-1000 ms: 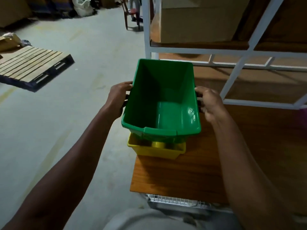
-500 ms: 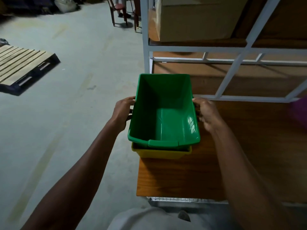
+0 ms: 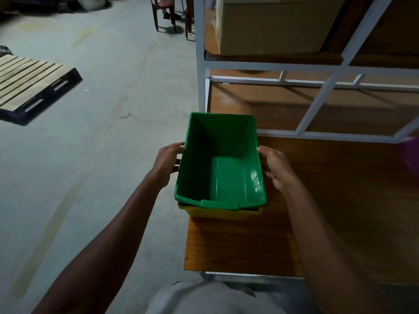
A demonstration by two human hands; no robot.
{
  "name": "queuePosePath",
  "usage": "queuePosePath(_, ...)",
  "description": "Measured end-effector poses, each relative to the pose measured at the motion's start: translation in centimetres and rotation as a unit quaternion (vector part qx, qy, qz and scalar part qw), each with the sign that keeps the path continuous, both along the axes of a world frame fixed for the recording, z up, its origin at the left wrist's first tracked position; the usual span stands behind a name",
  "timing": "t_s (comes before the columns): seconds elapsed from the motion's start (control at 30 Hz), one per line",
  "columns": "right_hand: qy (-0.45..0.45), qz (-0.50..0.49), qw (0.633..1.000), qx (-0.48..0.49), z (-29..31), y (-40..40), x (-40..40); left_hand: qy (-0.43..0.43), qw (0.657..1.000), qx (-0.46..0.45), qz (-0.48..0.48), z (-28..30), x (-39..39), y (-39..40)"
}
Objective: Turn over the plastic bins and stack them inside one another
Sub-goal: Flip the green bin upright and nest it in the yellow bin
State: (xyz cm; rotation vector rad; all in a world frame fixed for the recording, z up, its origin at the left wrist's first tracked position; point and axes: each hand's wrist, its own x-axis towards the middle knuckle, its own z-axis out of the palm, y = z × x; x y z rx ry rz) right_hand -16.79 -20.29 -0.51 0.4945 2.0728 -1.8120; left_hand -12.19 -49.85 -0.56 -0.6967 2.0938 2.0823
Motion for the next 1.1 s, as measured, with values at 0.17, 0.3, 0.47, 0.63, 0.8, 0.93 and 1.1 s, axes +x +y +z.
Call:
queuePosePath(0.17, -0.010, -0.002, 1.000, -0.006, -0.7, 0.4, -0.1, 0.000, 1.000, -0.005, -0.005, -0.1, -0.2, 0.2)
queuePosePath(0.3, -0.009, -0.003, 1.000, -0.013, -0.9, 0.6, -0.1, -0.003, 1.000, -0.010, -0.001, -0.3, -0.3, 0.3)
queuePosePath(0.47, 0.001, -0.003, 1.000, -0.010, -1.2, 0.6, -0.1, -0.004, 1.000, -0.021, -0.004, -0.5, -0.2, 0.1)
queuePosePath(0.63, 0.026, -0.001, 0.999, 0.022, -0.7, 0.6, 0.9, 0.023, 0.997, -0.071, 0.021, -0.2, 0.0, -0.3)
queuePosePath(0.8, 0.077, -0.032, 0.996, 0.043, 0.5, 1.7, 3.0, 0.101, 0.980, -0.165, 0.046, 1.6, 0.4, 0.3)
queuePosePath(0.93, 0.097, -0.084, 0.991, 0.046, 1.9, 3.6, 6.0, 0.180, 0.961, -0.209, 0.028, 4.3, 0.8, 2.8)
queuePosePath(1.1, 0.114, -0.155, 0.981, 0.029, 2.9, 7.7, 12.5, 0.223, 0.958, -0.160, -0.082, 6.0, 2.3, 9.3)
